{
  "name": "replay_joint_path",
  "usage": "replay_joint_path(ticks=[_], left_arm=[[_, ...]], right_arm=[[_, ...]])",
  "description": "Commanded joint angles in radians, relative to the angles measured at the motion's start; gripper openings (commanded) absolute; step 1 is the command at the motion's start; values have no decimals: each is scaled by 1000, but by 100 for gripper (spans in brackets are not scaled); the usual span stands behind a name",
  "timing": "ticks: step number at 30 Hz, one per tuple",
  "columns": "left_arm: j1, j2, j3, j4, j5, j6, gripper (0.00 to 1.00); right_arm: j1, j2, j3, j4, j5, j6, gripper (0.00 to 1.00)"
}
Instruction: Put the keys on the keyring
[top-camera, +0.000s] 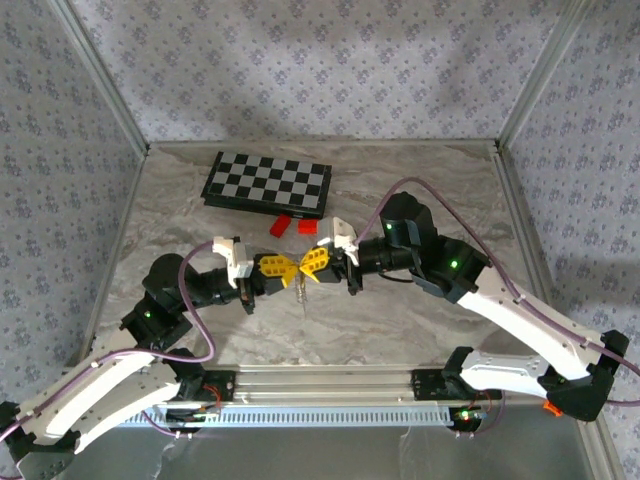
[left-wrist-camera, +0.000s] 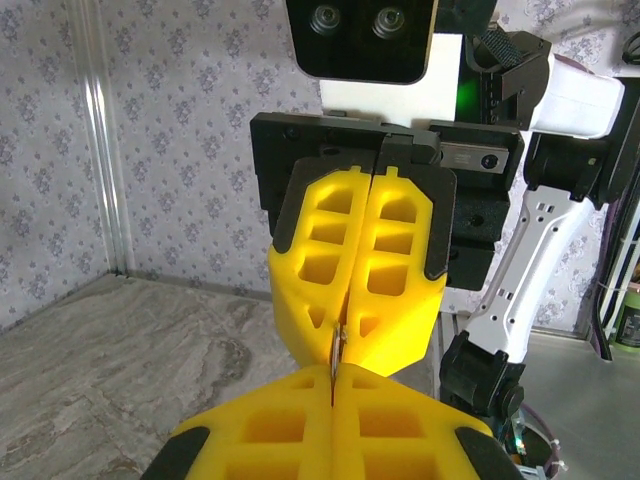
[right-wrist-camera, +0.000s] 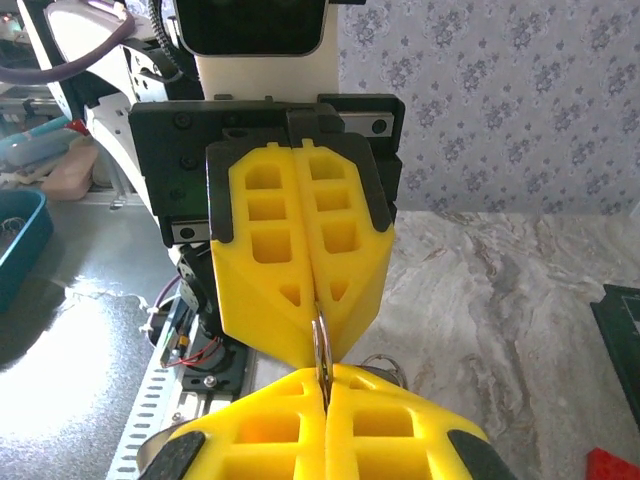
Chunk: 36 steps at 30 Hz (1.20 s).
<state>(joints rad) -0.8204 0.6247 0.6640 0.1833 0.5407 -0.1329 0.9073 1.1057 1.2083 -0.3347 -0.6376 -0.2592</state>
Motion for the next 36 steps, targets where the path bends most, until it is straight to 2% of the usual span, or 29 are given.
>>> replay_joint_path(ticks=[1,4,7,9,15,21,30,36], left_arm=[[-5,-5,18,8,17,10,0],[-6,-3,40,-87,-17,61,0],[-5,-1,78,-218,-68,123,14],[-6,2,104,-310,-96,163,20],[-6,17,168,-453,-130,234,24],[-5,62,206,-474,-106,270,26],[-7,129,228,-449,-65,289,28],[-8,140,230,-443,-64,293,20]], right_arm=[[-7,-12,5,-13,4,-18,0],[-5,-9,16,-34,35,-20,0],[4,17,62,-140,92,-55,0],[10,41,109,-225,130,-86,0],[15,94,202,-396,169,-152,0],[20,150,269,-484,161,-190,0],[28,180,293,-504,139,-192,0],[30,184,289,-500,128,-195,0]])
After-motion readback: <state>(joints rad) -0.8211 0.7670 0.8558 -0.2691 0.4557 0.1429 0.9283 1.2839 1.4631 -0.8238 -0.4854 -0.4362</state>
